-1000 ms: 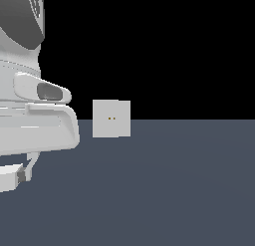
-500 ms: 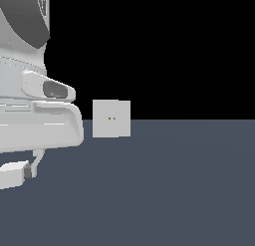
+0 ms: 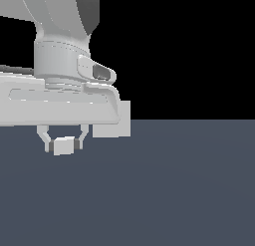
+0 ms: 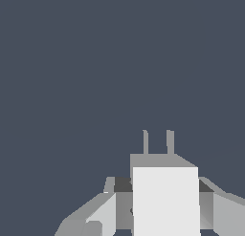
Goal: Plug the charger into the wall socket.
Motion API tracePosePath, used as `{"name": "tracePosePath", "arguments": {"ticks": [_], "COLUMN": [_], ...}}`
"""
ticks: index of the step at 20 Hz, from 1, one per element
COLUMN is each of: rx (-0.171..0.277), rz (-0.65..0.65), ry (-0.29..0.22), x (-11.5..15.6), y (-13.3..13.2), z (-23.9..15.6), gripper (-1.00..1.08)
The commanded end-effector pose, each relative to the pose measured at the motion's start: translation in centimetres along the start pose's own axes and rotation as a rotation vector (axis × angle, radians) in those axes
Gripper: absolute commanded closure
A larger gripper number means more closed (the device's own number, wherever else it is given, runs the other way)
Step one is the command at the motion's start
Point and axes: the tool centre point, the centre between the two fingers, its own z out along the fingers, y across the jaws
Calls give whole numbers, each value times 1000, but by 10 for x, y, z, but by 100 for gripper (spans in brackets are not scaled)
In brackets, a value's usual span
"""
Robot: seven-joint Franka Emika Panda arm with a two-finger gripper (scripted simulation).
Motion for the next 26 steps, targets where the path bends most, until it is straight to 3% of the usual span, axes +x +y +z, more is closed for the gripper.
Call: {"name": "tracePosePath", "arguments": {"ticks": [1,6,10,26], "rx": [-2,-5,-8,-10], "rz": [39,99,127,135], "ry": [1,1,1,1], "x": [4,8,10,22], "y": [28,72,91,99], "z": [-14,-36,-46,-47], "gripper": [108,108,108,108]}}
